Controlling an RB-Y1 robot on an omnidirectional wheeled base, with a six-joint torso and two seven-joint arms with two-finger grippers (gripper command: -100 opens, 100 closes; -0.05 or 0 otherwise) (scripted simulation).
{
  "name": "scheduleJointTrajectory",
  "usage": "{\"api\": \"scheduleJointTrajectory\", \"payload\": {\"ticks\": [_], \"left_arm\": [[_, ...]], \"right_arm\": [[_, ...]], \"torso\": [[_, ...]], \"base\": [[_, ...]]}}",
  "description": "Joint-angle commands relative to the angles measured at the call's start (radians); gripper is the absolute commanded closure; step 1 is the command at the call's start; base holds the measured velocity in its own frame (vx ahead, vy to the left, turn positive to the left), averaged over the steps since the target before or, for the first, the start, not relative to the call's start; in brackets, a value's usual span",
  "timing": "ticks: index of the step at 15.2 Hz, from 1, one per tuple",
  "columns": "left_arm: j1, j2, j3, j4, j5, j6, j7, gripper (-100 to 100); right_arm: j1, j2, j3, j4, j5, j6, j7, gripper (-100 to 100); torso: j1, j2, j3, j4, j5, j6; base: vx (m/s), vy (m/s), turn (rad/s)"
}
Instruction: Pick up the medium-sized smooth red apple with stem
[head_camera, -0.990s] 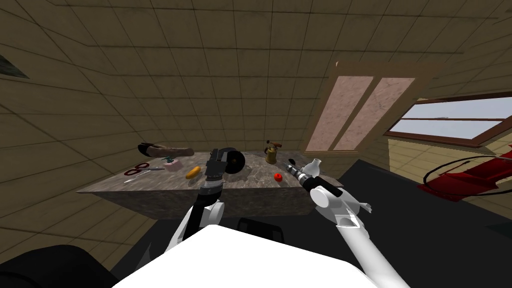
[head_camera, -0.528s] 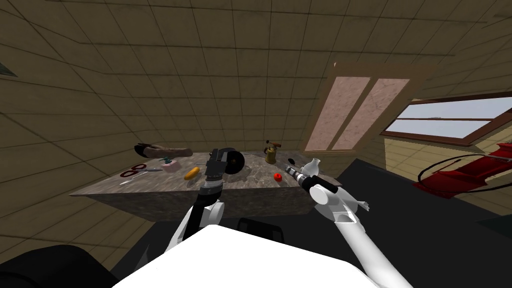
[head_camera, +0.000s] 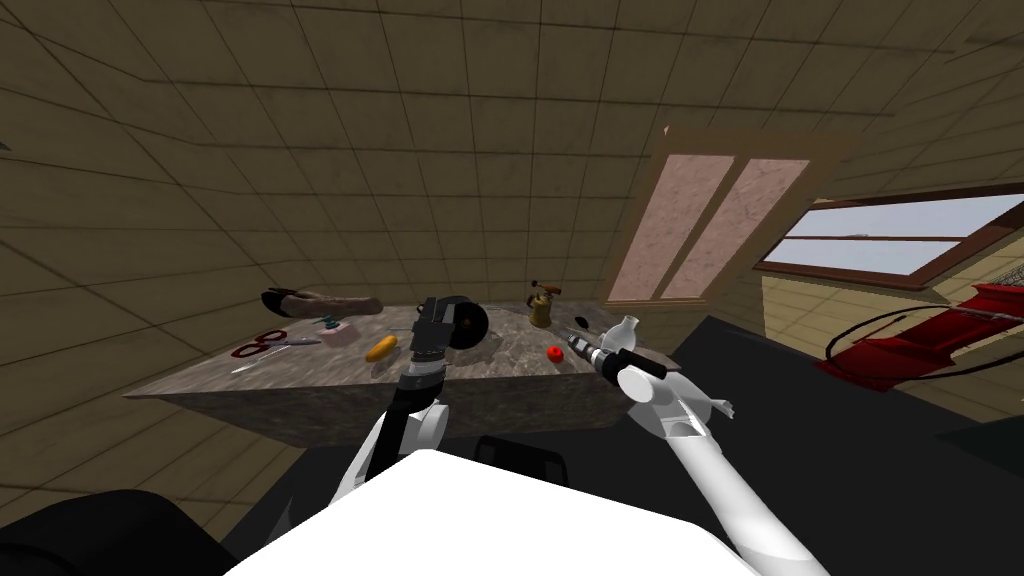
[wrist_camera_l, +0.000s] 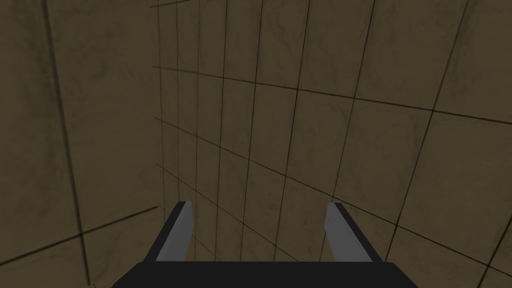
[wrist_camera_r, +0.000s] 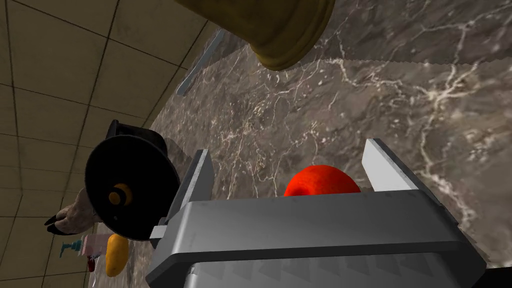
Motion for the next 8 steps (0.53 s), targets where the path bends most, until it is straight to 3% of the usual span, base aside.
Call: {"api": "scheduleJointTrajectory", "payload": {"ticks": [1,8], "left_arm": [[0.000,0.000,0.000,0.000,0.000,0.000,0.000,0],[0.000,0.000,0.000,0.000,0.000,0.000,0.000,0]], "right_arm": [[-0.011,-0.005,0.004,0.017,-0.021,0.030,-0.048,-100],[-0.033,-0.019,0.018,0.066,-0.079,0.109,-0.155,-100]], "torso": [[0.000,0.000,0.000,0.000,0.000,0.000],[0.000,0.000,0.000,0.000,0.000,0.000]], "base": [[0.002,0.008,-0.028],[0.002,0.006,-0.020]]}}
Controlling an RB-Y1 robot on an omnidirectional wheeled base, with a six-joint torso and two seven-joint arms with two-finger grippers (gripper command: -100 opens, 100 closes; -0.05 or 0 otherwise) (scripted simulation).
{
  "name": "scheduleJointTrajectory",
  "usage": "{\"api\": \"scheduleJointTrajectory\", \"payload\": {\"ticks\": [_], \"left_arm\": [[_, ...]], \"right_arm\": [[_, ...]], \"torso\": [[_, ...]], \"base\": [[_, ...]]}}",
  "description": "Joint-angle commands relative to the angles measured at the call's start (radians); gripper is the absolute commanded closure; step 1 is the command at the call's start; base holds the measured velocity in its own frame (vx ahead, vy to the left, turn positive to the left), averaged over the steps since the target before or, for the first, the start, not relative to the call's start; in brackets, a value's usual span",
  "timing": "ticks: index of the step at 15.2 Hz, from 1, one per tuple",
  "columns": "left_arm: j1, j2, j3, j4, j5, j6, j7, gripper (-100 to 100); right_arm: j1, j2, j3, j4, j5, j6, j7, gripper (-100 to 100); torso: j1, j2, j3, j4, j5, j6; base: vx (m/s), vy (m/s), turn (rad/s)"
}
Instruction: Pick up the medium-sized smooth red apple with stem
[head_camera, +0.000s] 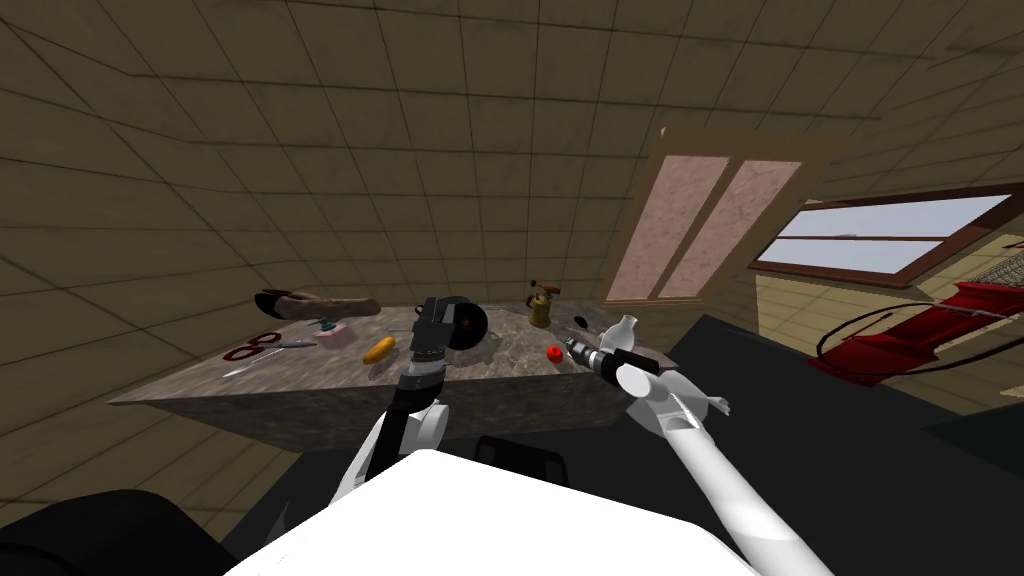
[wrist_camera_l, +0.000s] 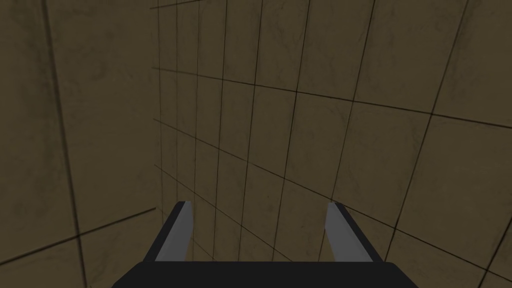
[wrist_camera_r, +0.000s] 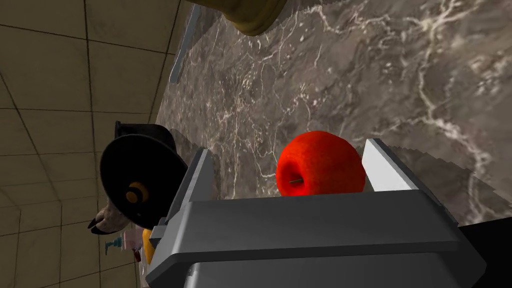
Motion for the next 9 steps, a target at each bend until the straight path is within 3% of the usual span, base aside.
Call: {"api": "scheduleJointTrajectory", "payload": {"ticks": [1,4,6,7,9], "left_arm": [[0.000,0.000,0.000,0.000,0.000,0.000,0.000,0],[0.000,0.000,0.000,0.000,0.000,0.000,0.000,0],[0.000,0.000,0.000,0.000,0.000,0.000,0.000,0],[0.000,0.000,0.000,0.000,0.000,0.000,0.000,0],[0.000,0.000,0.000,0.000,0.000,0.000,0.000,0]], "right_arm": [[-0.001,-0.006,0.006,0.014,-0.020,0.032,-0.043,-100],[0.000,-0.011,0.018,0.046,-0.045,0.072,-0.092,-100],[-0.005,-0.006,0.017,0.038,-0.032,0.061,-0.083,-100],[-0.005,-0.006,0.017,0.038,-0.031,0.062,-0.084,100],[-0.004,-0.007,0.016,0.039,-0.031,0.062,-0.084,100]], "torso": [[0.000,0.000,0.000,0.000,0.000,0.000],[0.000,0.000,0.000,0.000,0.000,0.000],[0.000,0.000,0.000,0.000,0.000,0.000],[0.000,0.000,0.000,0.000,0.000,0.000],[0.000,0.000,0.000,0.001,0.000,-0.001]], "base": [[0.002,0.006,-0.019],[0.003,0.009,-0.023],[0.001,0.003,-0.003],[0.000,0.000,0.000],[-0.002,-0.002,-0.013]]}}
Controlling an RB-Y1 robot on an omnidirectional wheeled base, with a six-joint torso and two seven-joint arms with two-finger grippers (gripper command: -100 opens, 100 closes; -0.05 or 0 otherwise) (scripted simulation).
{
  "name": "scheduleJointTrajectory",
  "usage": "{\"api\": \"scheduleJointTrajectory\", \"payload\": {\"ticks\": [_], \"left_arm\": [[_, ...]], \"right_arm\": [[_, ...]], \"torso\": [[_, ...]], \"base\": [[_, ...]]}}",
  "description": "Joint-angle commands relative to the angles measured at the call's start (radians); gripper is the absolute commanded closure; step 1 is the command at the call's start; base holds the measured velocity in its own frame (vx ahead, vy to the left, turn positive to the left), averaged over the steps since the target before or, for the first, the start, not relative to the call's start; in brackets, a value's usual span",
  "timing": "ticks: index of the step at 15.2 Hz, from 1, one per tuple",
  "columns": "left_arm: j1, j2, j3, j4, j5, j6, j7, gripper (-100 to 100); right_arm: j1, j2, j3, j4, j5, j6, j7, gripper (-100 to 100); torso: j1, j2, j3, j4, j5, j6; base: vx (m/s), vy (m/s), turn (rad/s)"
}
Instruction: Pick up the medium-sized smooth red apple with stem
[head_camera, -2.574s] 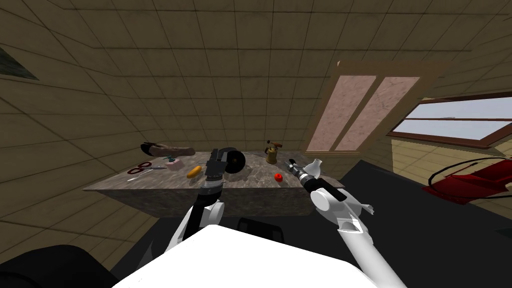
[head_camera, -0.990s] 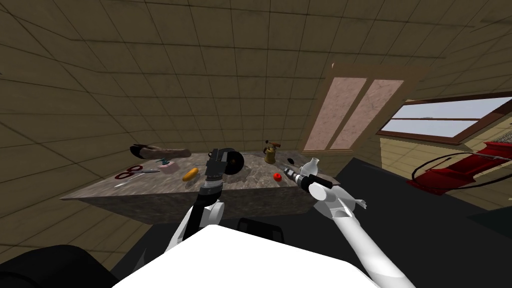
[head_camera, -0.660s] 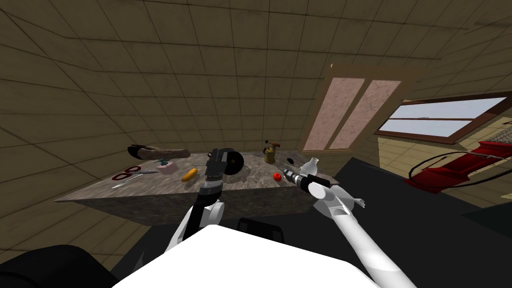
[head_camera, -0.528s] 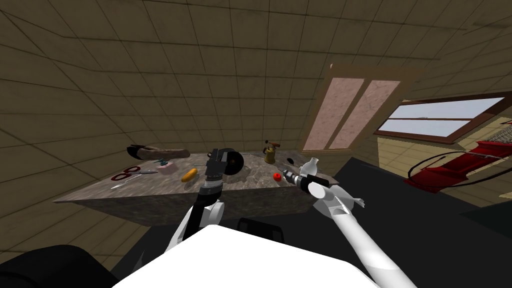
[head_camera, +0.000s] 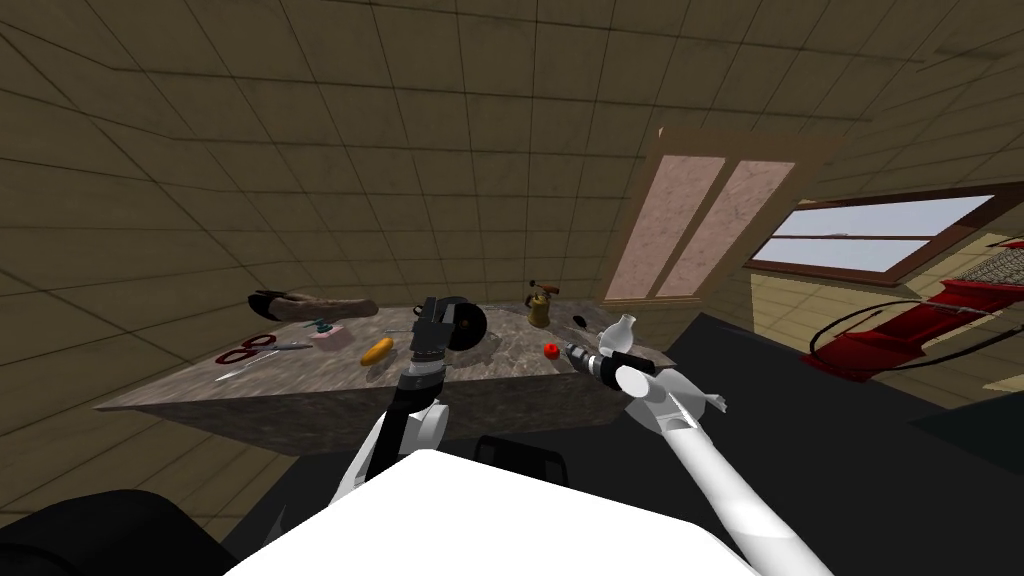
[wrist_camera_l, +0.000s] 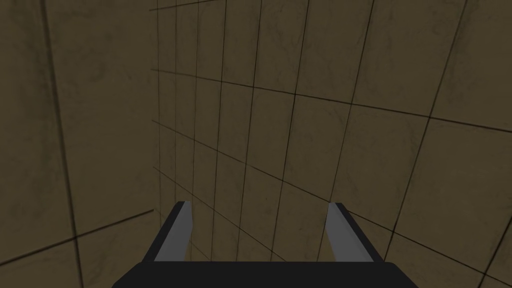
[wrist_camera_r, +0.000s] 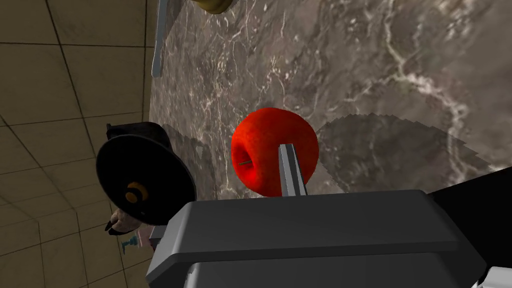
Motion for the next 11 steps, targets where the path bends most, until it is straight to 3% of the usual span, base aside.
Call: {"api": "scheduleJointTrajectory", "payload": {"ticks": [1,3,4,11], "left_arm": [[0.000,0.000,0.000,0.000,0.000,0.000,0.000,0],[0.000,0.000,0.000,0.000,0.000,0.000,0.000,0],[0.000,0.000,0.000,0.000,0.000,0.000,0.000,0],[0.000,0.000,0.000,0.000,0.000,0.000,0.000,0]], "right_arm": [[0.000,0.000,0.000,0.000,0.000,0.000,0.000,100],[0.000,0.000,0.000,0.000,0.000,0.000,0.000,100],[0.004,0.032,-0.004,0.013,-0.006,-0.035,0.013,-100],[0.011,0.108,-0.015,0.043,-0.020,-0.121,0.044,-100]], "torso": [[0.000,0.000,0.000,0.000,0.000,0.000],[0.001,0.000,0.000,0.000,0.000,0.000],[0.001,0.000,0.000,0.000,0.000,0.000],[0.004,0.001,0.001,0.000,0.001,0.000]], "base": [[0.000,0.000,0.000],[0.000,0.000,0.000],[-0.008,0.011,-0.036],[-0.017,0.034,-0.034]]}}
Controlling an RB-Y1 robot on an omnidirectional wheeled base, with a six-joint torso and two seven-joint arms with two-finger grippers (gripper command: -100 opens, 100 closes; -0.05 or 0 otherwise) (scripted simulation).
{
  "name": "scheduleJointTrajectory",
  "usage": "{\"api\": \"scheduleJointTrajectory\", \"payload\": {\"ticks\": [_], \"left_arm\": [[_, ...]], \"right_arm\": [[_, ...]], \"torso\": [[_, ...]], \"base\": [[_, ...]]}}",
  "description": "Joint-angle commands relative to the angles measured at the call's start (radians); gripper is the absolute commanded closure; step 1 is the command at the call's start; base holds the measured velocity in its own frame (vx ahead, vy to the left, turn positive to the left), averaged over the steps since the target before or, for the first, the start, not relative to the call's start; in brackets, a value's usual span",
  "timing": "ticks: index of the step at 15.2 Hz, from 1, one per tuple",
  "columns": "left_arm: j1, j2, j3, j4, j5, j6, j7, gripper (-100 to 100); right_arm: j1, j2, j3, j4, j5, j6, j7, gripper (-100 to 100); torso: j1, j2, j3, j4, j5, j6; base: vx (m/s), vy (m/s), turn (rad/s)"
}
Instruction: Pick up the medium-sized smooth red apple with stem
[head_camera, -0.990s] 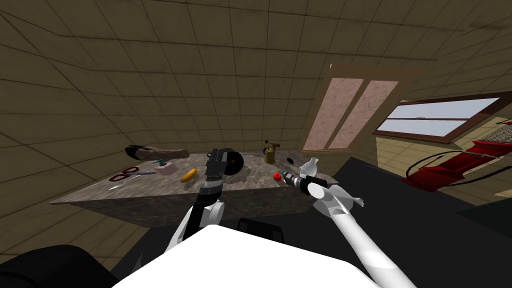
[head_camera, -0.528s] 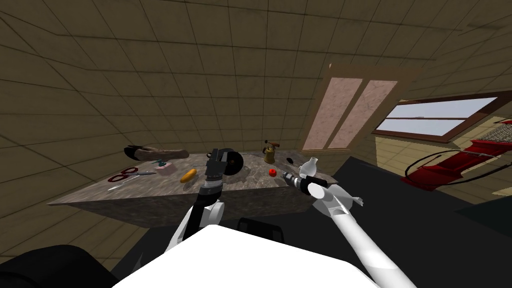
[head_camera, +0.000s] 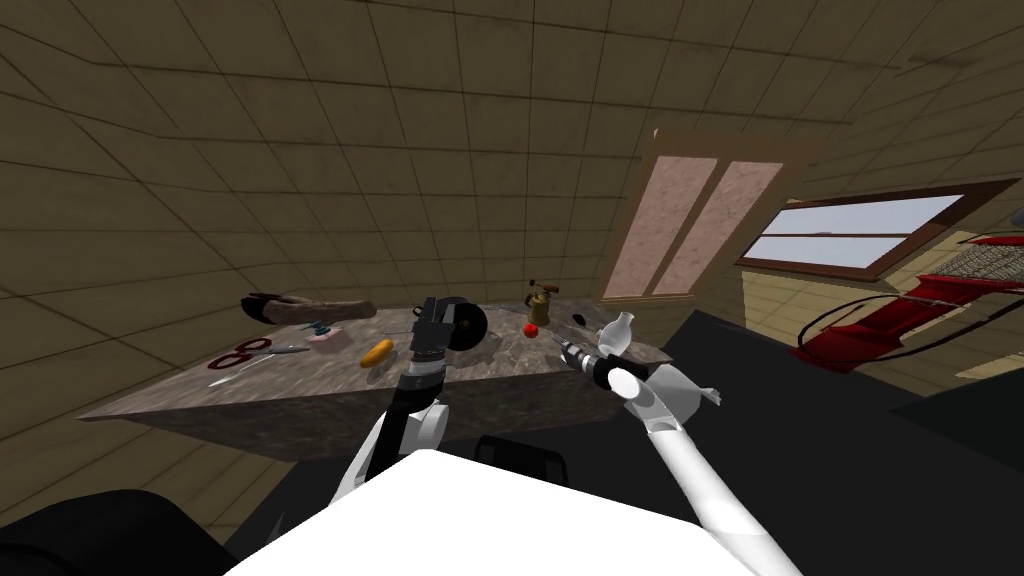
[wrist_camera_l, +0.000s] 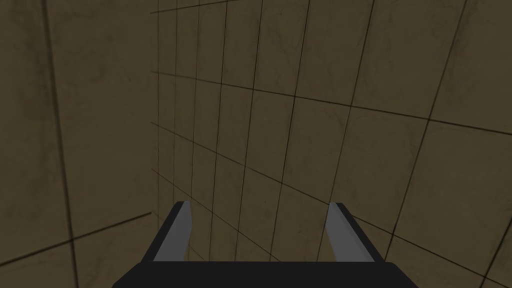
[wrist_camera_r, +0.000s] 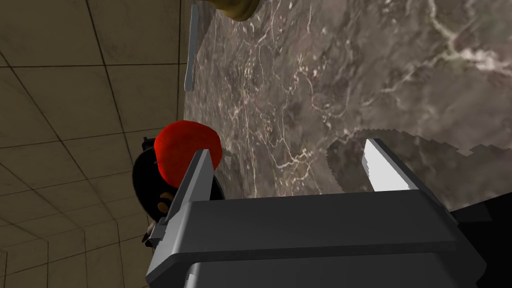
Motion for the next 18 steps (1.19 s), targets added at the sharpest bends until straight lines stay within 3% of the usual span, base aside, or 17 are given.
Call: {"api": "scheduleJointTrajectory", "payload": {"ticks": [1,18], "left_arm": [[0.000,0.000,0.000,0.000,0.000,0.000,0.000,0],[0.000,0.000,0.000,0.000,0.000,0.000,0.000,0]], "right_arm": [[0.002,0.023,-0.003,0.009,-0.005,-0.028,0.010,-100],[0.031,0.222,-0.030,0.095,-0.039,-0.252,0.095,-100]], "torso": [[0.000,0.000,0.000,0.000,0.000,0.000],[0.000,0.001,0.001,0.000,0.000,0.000]], "base": [[-0.010,0.032,-0.025],[-0.018,0.028,-0.039]]}}
